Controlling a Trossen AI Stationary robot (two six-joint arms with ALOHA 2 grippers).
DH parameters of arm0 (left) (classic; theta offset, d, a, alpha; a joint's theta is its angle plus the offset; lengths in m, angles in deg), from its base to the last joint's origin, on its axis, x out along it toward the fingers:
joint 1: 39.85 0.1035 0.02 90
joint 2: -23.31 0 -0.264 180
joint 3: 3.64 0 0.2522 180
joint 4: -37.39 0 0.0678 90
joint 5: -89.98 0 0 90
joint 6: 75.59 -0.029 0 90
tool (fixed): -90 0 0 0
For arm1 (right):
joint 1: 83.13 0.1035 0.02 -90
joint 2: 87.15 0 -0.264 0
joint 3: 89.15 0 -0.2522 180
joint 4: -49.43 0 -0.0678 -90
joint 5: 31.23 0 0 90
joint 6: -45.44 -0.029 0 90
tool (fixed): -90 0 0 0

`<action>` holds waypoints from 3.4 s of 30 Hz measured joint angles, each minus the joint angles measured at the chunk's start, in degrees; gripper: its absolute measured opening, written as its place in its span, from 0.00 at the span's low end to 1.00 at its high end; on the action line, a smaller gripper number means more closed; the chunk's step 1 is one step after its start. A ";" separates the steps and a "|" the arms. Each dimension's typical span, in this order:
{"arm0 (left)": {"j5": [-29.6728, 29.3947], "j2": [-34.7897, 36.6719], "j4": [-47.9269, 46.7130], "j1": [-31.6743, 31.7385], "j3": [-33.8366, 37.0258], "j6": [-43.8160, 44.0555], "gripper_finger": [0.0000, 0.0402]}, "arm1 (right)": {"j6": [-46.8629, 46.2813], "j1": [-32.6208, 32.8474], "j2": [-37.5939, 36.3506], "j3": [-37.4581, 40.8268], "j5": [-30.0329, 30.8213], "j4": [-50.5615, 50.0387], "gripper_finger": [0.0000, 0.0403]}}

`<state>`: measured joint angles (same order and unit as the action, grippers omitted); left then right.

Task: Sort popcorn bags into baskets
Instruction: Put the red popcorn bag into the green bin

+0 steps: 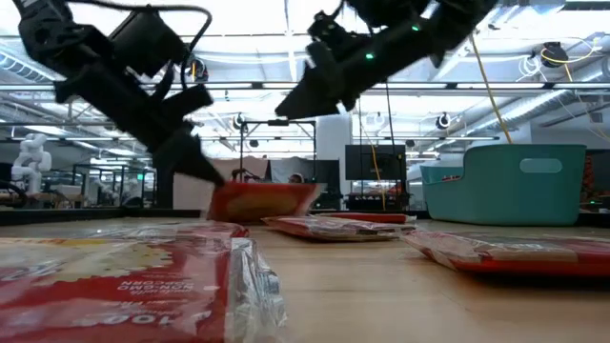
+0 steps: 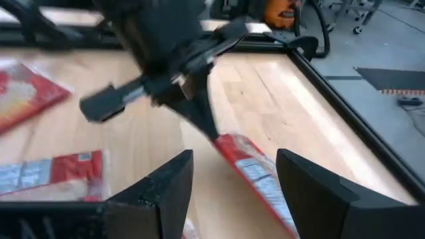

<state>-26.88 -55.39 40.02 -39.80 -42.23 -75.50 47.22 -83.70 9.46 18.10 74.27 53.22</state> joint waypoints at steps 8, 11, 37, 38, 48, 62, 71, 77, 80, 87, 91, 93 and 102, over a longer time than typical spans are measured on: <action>10.38 8.76 -2.70 5.65 -0.41 0.91 0.00 | 8.38 2.49 4.56 -4.61 5.13 -5.25 0.52; 11.86 10.47 -4.91 6.43 -0.43 0.43 0.00 | 11.04 2.58 6.51 -5.77 5.88 -4.85 0.52; 15.30 11.15 -7.65 6.21 -0.32 -0.74 0.00 | 13.94 -6.53 17.25 -9.08 -3.23 -0.33 0.47; 15.31 11.15 -7.44 6.22 -0.32 -1.09 0.00 | 13.98 -6.60 17.48 -9.00 -3.26 -0.22 0.44; 16.25 11.45 -3.78 6.10 -0.32 -2.75 0.04 | 12.97 -7.18 17.67 -9.08 -3.55 1.29 0.03; 11.28 28.00 -2.96 7.00 0.53 -3.86 0.29 | 4.95 -6.23 6.50 -2.46 -3.75 3.53 0.02; 13.56 29.46 4.49 8.17 6.60 -3.67 0.31 | 3.43 -1.82 -6.27 13.34 -3.79 30.42 0.03; 25.64 27.35 24.68 8.68 11.19 -5.15 0.31 | 4.36 0.32 -8.49 17.98 -3.77 44.57 0.03; 28.09 25.26 28.76 8.74 11.76 -6.25 0.31 | 5.72 1.20 -8.60 17.60 -4.13 48.49 0.03; 36.49 17.14 39.77 6.86 10.96 -7.61 0.35 | 4.88 1.54 -8.62 17.54 -15.04 57.55 0.03; 36.97 12.24 46.57 5.32 9.37 -7.52 0.48 | 4.52 1.54 -8.52 17.54 -15.78 57.47 0.03; 37.01 9.87 47.99 4.69 8.18 -7.47 0.55 | 5.02 1.54 -8.49 17.54 -15.71 57.49 0.03; 36.90 -1.89 48.25 3.93 -1.90 -6.47 0.70 | 5.37 1.54 -8.49 17.54 -15.71 56.81 0.03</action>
<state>10.03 -57.28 88.27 -35.87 -44.13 -81.97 52.59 -82.16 0.97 35.63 58.56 110.02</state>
